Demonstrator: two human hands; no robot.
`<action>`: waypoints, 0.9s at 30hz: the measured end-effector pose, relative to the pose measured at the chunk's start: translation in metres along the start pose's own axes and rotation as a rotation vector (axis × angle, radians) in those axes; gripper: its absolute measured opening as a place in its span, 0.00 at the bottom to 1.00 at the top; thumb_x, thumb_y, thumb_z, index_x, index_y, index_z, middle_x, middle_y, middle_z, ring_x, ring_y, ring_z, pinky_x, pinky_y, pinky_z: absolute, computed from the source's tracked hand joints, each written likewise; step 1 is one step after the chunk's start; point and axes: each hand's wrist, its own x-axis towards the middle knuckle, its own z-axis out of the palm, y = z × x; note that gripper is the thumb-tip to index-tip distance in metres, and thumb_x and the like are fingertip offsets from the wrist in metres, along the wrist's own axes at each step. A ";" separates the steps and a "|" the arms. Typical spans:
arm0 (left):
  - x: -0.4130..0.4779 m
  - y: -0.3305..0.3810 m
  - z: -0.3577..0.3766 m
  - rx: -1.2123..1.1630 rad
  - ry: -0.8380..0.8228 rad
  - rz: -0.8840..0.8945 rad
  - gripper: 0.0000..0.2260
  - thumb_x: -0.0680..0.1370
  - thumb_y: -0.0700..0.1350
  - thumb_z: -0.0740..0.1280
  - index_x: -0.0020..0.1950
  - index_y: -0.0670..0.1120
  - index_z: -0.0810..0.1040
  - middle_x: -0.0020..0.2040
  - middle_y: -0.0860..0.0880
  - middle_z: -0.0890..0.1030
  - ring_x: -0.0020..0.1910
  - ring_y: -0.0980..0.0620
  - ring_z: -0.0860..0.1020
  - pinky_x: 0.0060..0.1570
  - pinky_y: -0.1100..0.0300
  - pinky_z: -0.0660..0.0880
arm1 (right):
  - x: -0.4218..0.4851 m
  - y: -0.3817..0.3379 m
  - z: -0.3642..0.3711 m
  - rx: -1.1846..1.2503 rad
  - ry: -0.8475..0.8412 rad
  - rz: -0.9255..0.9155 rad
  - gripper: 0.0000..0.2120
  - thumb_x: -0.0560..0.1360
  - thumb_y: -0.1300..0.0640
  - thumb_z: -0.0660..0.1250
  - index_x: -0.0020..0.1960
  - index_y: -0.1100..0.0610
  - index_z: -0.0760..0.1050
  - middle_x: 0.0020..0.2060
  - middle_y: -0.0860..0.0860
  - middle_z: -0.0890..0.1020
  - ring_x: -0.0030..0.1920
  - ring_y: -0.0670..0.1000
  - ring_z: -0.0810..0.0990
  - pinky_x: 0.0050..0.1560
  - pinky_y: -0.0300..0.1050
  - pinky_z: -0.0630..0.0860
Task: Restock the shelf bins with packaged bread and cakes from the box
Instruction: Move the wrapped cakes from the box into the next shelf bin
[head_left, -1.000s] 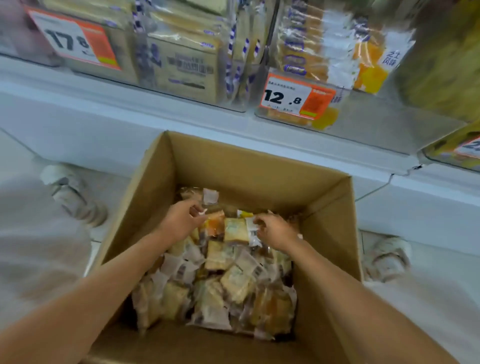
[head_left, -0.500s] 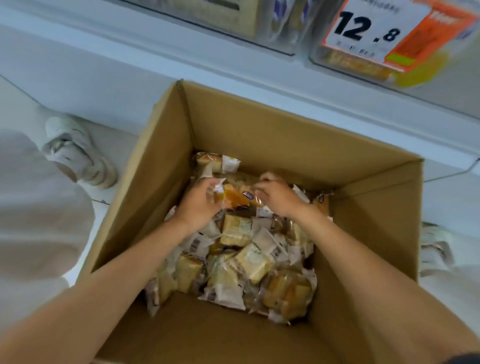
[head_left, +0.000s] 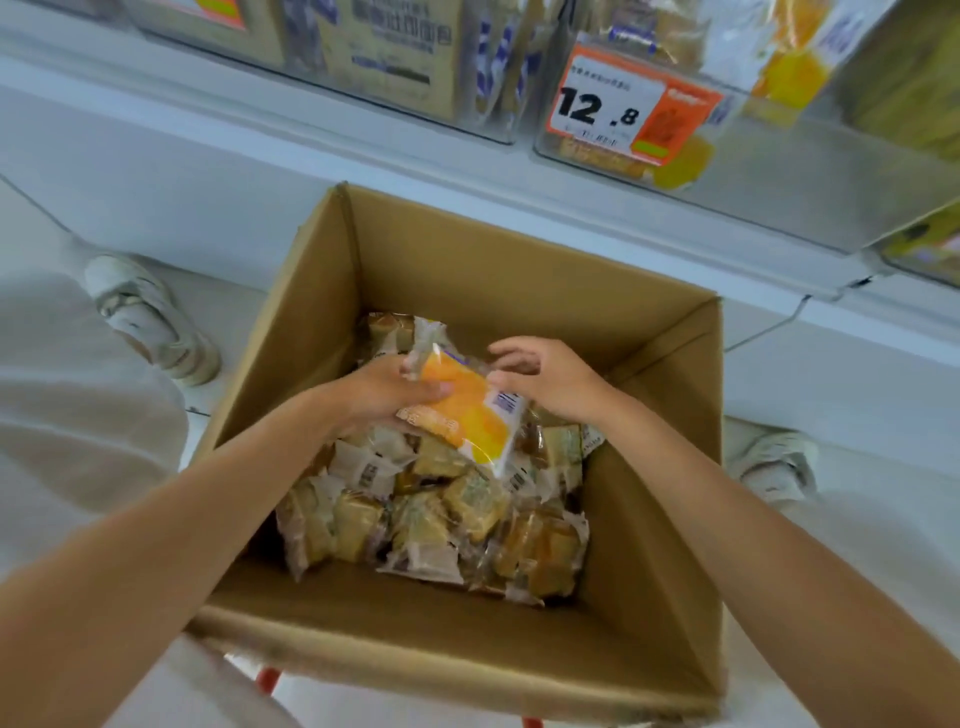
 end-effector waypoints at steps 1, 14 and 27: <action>0.000 -0.008 -0.005 -0.027 0.098 0.003 0.10 0.76 0.47 0.72 0.54 0.46 0.80 0.53 0.44 0.85 0.50 0.49 0.84 0.53 0.52 0.81 | -0.001 0.010 0.001 -0.027 0.036 0.018 0.24 0.75 0.49 0.71 0.69 0.53 0.72 0.61 0.49 0.79 0.61 0.48 0.77 0.65 0.48 0.73; 0.021 -0.070 -0.012 -0.201 0.495 -0.019 0.10 0.77 0.46 0.70 0.57 0.45 0.79 0.47 0.49 0.82 0.46 0.52 0.81 0.43 0.61 0.75 | 0.044 0.129 0.096 -0.289 -0.245 0.449 0.46 0.69 0.51 0.77 0.78 0.57 0.54 0.74 0.54 0.65 0.72 0.57 0.66 0.67 0.50 0.71; 0.004 -0.034 -0.016 -0.573 0.470 -0.048 0.17 0.80 0.49 0.66 0.68 0.50 0.71 0.65 0.46 0.77 0.62 0.45 0.77 0.46 0.46 0.81 | 0.001 -0.012 -0.005 -0.058 0.440 -0.003 0.19 0.74 0.50 0.71 0.61 0.58 0.76 0.52 0.49 0.82 0.52 0.50 0.81 0.45 0.39 0.73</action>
